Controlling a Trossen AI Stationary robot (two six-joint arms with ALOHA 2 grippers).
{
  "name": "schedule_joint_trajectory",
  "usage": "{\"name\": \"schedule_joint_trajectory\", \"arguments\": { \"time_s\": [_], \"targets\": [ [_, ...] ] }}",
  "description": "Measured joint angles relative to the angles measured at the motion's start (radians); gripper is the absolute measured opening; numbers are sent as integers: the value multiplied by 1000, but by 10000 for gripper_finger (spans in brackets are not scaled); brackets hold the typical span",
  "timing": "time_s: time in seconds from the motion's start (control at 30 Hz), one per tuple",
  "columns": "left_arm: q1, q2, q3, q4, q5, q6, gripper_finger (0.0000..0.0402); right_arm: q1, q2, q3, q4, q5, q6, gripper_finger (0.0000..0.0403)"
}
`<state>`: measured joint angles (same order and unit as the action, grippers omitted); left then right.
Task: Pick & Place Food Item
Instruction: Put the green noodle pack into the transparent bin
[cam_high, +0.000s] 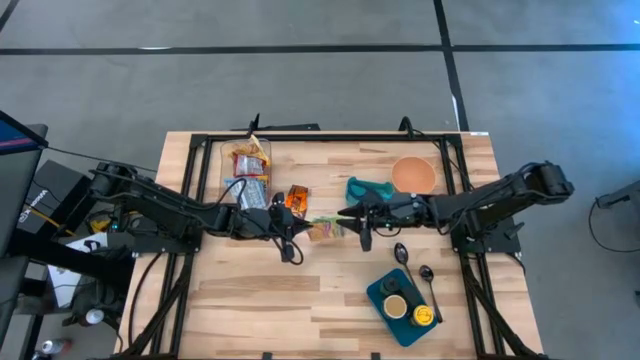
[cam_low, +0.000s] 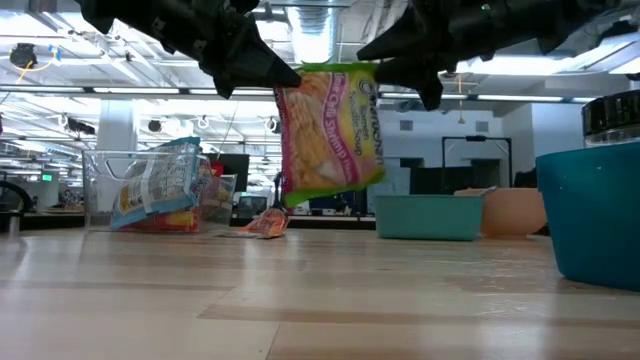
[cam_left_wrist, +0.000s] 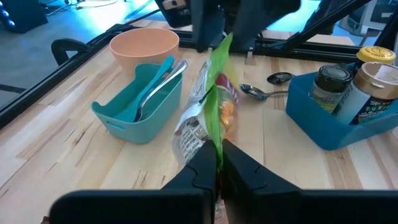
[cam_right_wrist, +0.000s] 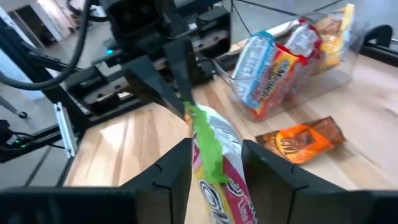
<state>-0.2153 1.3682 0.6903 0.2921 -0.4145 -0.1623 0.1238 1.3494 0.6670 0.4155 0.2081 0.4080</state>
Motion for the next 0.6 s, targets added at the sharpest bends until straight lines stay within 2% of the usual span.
{"name": "schedule_joint_trajectory", "arguments": {
  "time_s": [0.4,0.6],
  "targets": [
    [0,0,0,0,0,0,2,29,-129,0,-107,3,-27,127],
    [0,-15,0,-5,0,5,2,54,-143,0,-154,53,-50,127]
  ]
}}
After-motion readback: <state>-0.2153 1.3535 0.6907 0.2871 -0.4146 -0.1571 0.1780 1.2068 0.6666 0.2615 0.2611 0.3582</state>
